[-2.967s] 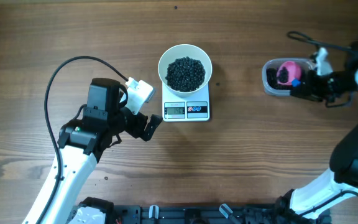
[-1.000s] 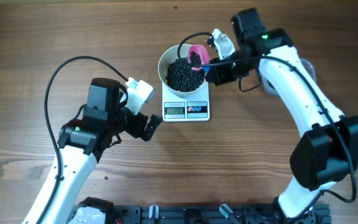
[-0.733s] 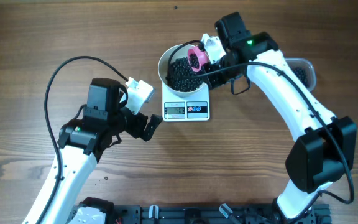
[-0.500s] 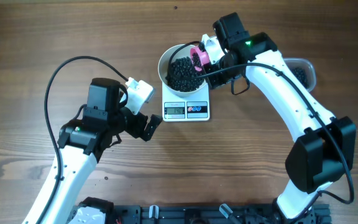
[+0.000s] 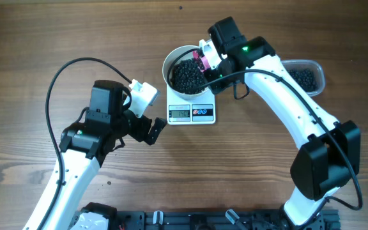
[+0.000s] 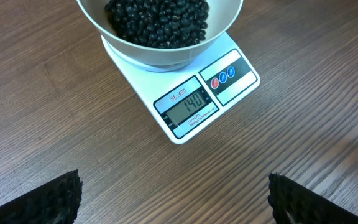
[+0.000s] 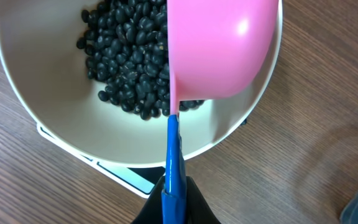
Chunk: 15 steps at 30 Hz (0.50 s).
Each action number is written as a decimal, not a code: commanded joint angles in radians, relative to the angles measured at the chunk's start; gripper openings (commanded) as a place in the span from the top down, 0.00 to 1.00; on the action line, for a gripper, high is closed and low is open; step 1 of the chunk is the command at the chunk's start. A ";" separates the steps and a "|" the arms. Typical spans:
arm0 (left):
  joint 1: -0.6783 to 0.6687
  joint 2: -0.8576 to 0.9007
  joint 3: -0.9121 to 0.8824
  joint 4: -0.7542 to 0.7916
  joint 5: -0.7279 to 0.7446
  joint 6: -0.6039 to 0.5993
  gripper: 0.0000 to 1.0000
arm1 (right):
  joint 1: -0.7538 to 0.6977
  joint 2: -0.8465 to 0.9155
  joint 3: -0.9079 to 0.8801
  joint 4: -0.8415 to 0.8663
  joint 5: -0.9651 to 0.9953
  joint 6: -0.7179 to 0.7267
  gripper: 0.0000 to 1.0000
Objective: Scoop item into bowl and weigh 150g on scale
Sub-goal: 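Tip pink scoop with right gripper to pour beans into bowl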
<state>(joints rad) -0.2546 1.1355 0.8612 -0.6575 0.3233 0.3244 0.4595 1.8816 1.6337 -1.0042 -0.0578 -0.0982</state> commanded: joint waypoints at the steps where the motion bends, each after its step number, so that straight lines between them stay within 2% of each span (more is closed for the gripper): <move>1: -0.003 0.008 -0.010 0.002 0.016 0.002 0.00 | 0.001 0.005 0.025 0.005 0.039 -0.016 0.96; 15: -0.003 0.008 -0.010 0.002 0.016 0.001 0.00 | 0.006 0.005 0.025 0.012 0.066 -0.085 0.96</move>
<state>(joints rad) -0.2546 1.1355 0.8612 -0.6579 0.3233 0.3241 0.4595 1.8816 1.6337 -1.0000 -0.0166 -0.1593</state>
